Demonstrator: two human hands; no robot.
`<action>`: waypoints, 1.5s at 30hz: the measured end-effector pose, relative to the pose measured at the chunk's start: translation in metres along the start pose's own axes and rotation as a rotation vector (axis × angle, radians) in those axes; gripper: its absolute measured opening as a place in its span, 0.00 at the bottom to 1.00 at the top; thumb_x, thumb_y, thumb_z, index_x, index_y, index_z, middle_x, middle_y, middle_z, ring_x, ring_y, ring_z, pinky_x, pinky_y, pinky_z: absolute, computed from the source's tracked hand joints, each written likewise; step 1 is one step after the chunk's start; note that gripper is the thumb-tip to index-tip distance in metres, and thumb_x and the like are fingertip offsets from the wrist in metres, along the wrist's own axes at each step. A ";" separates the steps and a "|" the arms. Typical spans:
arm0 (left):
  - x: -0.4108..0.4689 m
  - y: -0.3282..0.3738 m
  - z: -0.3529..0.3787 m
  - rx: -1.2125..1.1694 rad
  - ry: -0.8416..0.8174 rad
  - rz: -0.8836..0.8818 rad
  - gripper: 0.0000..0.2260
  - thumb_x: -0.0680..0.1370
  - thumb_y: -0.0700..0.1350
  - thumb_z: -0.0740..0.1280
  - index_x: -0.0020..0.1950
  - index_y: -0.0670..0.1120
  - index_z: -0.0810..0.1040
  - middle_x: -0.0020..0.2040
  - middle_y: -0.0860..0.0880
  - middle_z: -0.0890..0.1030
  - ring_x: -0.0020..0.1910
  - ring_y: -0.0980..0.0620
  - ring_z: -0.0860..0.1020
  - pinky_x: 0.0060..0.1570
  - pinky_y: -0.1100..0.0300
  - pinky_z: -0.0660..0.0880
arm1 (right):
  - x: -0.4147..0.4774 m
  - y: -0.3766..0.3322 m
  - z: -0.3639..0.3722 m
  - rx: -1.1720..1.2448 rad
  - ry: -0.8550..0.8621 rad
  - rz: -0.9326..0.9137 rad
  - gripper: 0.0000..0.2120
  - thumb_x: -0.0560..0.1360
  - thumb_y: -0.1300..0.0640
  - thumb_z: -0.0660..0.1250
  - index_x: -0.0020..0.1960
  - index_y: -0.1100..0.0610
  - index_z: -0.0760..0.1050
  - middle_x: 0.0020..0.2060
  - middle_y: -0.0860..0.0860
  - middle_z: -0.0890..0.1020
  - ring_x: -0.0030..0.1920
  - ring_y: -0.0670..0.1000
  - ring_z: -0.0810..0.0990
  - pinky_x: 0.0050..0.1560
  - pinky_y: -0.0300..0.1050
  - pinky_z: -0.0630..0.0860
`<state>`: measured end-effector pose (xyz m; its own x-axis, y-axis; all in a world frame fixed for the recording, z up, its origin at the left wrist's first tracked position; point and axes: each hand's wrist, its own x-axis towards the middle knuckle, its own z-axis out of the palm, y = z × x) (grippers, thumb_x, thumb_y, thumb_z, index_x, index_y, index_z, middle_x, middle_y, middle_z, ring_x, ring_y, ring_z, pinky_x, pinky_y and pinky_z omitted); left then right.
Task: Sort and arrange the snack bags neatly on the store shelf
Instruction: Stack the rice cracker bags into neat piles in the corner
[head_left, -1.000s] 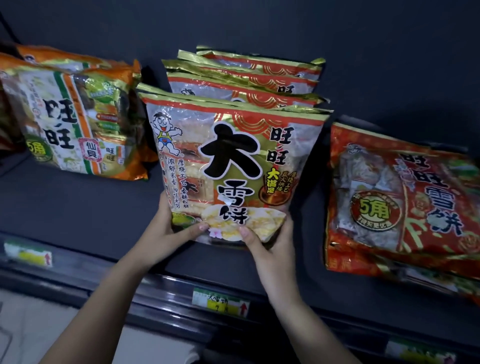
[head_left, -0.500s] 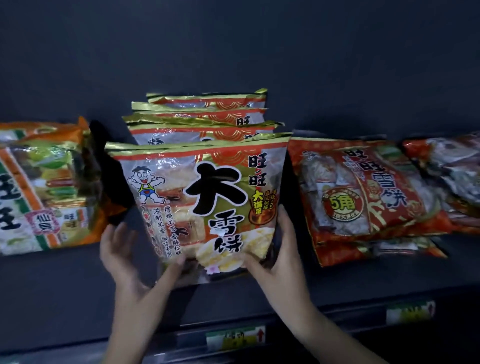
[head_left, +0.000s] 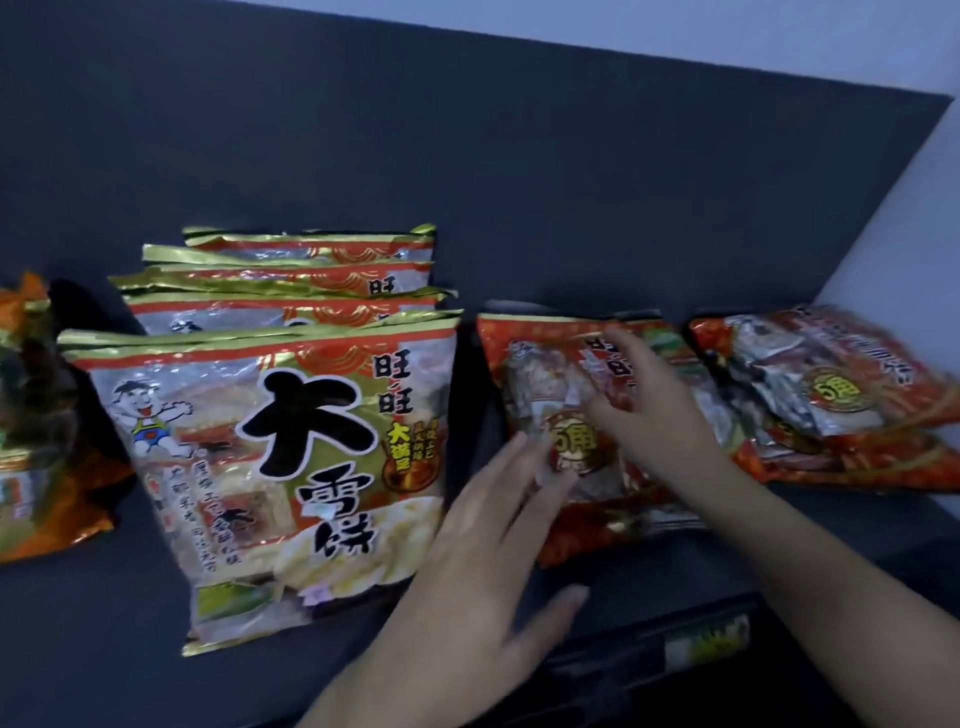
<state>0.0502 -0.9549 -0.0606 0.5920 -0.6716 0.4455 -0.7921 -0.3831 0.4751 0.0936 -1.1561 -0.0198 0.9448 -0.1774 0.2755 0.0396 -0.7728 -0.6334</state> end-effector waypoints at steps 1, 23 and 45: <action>0.009 0.000 0.006 -0.036 -0.059 -0.134 0.36 0.77 0.65 0.58 0.77 0.56 0.42 0.76 0.57 0.33 0.75 0.57 0.32 0.74 0.60 0.39 | 0.007 0.013 -0.010 -0.049 -0.006 0.029 0.31 0.75 0.56 0.67 0.74 0.56 0.59 0.71 0.50 0.67 0.71 0.49 0.64 0.63 0.38 0.62; 0.122 -0.148 0.114 -0.833 -0.053 -1.107 0.36 0.63 0.61 0.71 0.63 0.40 0.72 0.39 0.49 0.85 0.32 0.58 0.83 0.28 0.68 0.75 | 0.061 0.135 -0.056 0.703 -0.478 0.776 0.21 0.71 0.41 0.67 0.55 0.55 0.79 0.46 0.55 0.85 0.43 0.55 0.85 0.43 0.45 0.78; 0.362 0.088 0.092 -1.238 -0.220 -0.603 0.13 0.73 0.51 0.71 0.54 0.45 0.80 0.46 0.46 0.85 0.43 0.49 0.84 0.44 0.56 0.81 | 0.093 0.183 -0.328 0.543 0.178 0.654 0.19 0.74 0.45 0.66 0.55 0.59 0.77 0.43 0.57 0.84 0.33 0.53 0.84 0.33 0.45 0.81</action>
<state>0.1813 -1.2897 0.0729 0.6644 -0.7346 -0.1376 0.2864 0.0801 0.9548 0.0819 -1.5141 0.1267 0.7688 -0.6125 -0.1841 -0.3011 -0.0927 -0.9491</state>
